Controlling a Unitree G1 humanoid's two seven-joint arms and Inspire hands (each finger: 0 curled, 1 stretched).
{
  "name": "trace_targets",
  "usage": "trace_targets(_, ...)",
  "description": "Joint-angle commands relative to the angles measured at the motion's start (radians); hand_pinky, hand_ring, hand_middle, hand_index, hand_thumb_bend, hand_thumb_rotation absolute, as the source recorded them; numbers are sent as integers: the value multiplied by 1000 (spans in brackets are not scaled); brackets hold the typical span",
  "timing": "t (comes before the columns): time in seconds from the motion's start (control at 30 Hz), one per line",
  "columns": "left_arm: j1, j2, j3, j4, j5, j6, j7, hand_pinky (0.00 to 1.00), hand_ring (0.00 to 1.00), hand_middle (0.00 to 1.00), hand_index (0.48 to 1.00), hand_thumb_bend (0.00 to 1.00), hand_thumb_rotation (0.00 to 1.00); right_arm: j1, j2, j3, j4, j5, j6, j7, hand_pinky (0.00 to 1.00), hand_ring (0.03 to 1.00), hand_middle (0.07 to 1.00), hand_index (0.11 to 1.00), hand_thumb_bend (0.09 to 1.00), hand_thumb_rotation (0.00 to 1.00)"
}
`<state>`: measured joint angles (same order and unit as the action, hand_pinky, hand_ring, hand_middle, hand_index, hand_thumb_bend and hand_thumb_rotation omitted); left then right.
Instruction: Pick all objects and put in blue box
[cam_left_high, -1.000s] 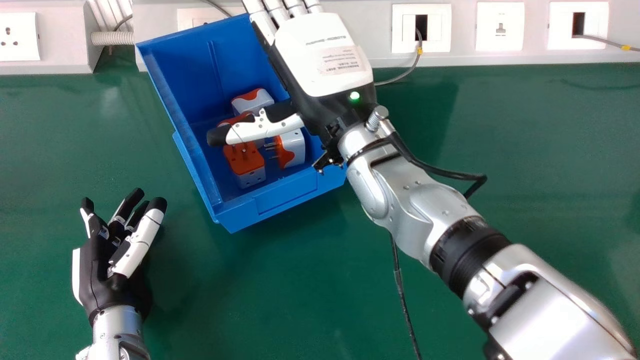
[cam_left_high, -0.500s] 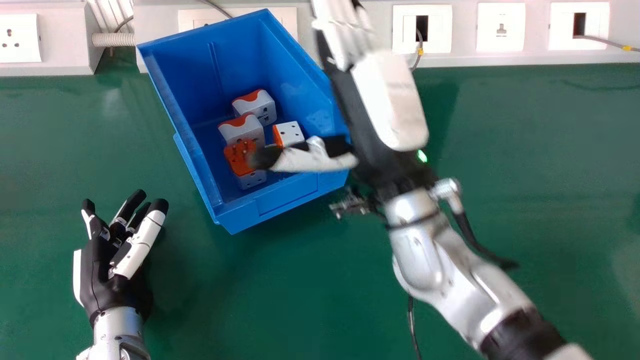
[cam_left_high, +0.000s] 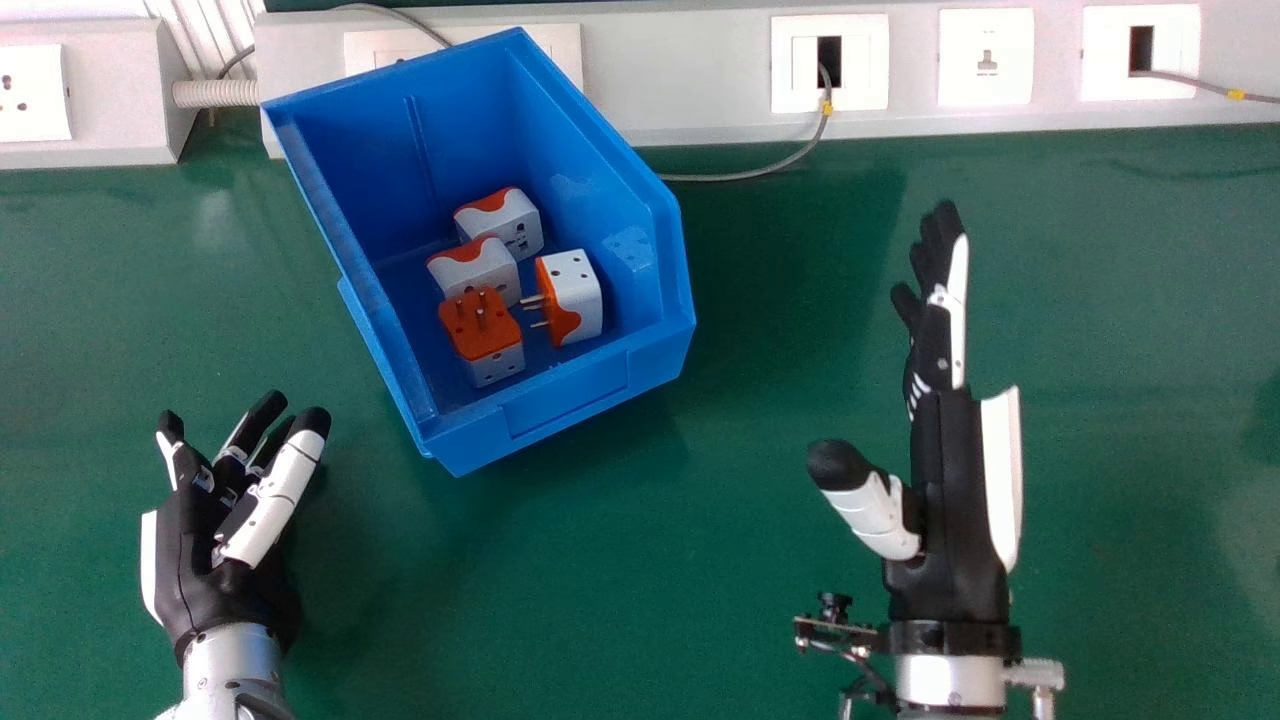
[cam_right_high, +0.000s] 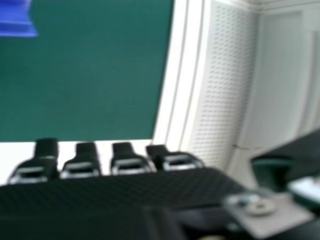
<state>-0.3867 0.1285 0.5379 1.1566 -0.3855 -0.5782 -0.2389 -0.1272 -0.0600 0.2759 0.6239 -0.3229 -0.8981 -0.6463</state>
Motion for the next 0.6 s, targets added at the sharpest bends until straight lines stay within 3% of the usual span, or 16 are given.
trace_targets(0.0, 153, -58, 27, 144, -21, 193, 75, 802, 818, 816, 747, 680, 17, 34, 30, -18, -61, 68, -62, 69, 938, 999, 1000, 1000, 974, 1000)
trace_targets(0.17, 161, -59, 18, 142, -12, 188, 74, 806, 822, 822, 737, 669, 8, 61, 52, -35, -119, 98, -51, 145, 943, 1000, 1000, 1000, 1000, 1000)
trace_targets(0.43, 162, -59, 25, 141, -21, 191, 69, 791, 809, 803, 723, 677, 0, 80, 83, -69, -148, 114, -33, 220, 954, 1000, 1000, 1000, 1000, 1000)
trace_targets(0.57, 160, -56, 30, 141, -25, 196, 76, 789, 807, 802, 710, 679, 1, 85, 93, -86, -153, 119, -32, 249, 971, 1000, 1000, 1000, 1000, 1000)
